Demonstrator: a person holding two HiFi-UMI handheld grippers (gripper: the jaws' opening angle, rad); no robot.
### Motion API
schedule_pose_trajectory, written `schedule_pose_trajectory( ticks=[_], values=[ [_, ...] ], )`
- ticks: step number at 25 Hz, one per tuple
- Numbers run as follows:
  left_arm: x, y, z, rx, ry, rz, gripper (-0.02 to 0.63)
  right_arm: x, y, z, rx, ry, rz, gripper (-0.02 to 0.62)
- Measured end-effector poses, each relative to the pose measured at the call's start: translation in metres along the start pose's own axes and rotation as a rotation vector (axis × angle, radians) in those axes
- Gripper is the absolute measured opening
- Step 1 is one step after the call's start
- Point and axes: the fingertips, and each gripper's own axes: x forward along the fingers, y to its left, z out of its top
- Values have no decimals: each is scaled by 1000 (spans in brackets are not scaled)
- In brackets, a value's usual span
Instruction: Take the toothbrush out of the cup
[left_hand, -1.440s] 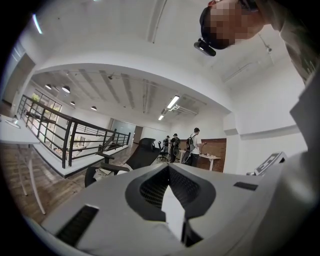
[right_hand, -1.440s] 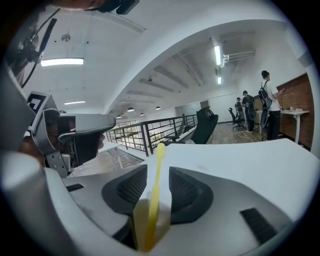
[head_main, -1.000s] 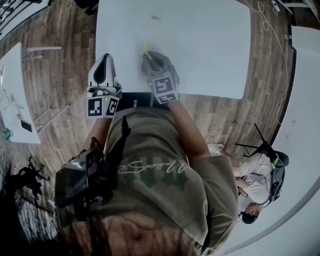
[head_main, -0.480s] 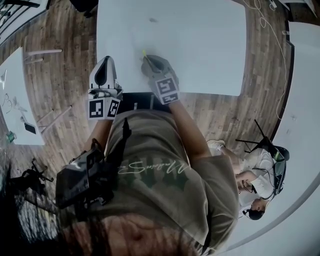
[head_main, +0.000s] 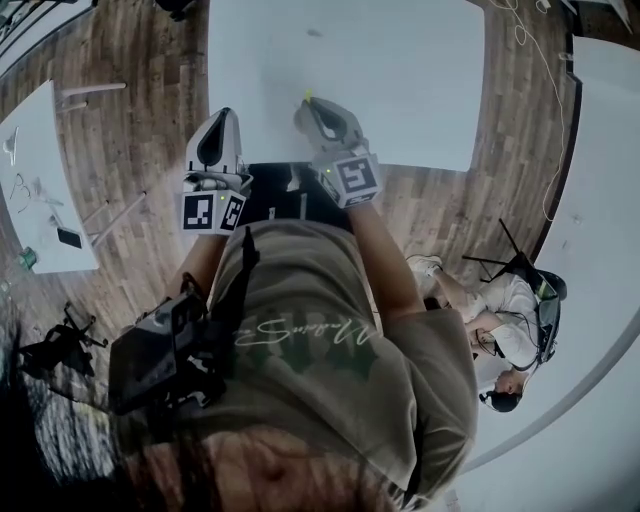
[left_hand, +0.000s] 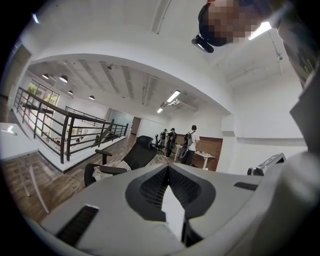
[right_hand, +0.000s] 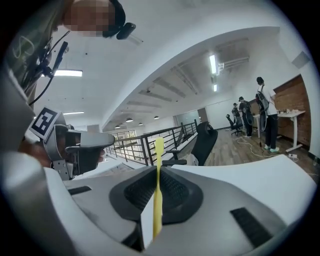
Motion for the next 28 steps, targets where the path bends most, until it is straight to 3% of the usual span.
schedule_pose_trajectory(
  ticks=[3,7,11,14,19,24,28],
  values=[
    [-10,-1,24,7,2,-31,12,-14,16,29,11,30,-31,17],
    [-9,-8,54,39,-35,-57,12,-29,25,63,1,-12,-63,18],
    [-8,-16,68,39,-63,-86,12,-40,34,78,-11,-23,-74,18],
    [-6,-16,65,-4,-34,-115,12,-45,31,89,-20,-27,-109,20],
    [-14,-27,62,6,-38,-104,12,-72,25,109,-35,-70,-142,20],
    [-14,-74,54,47,-66,-105,12,-110,-4,102,-57,-87,-139,20],
    [-11,-119,44,79,-86,-52,12,-140,-35,92,-56,-99,-89,18]
  ],
)
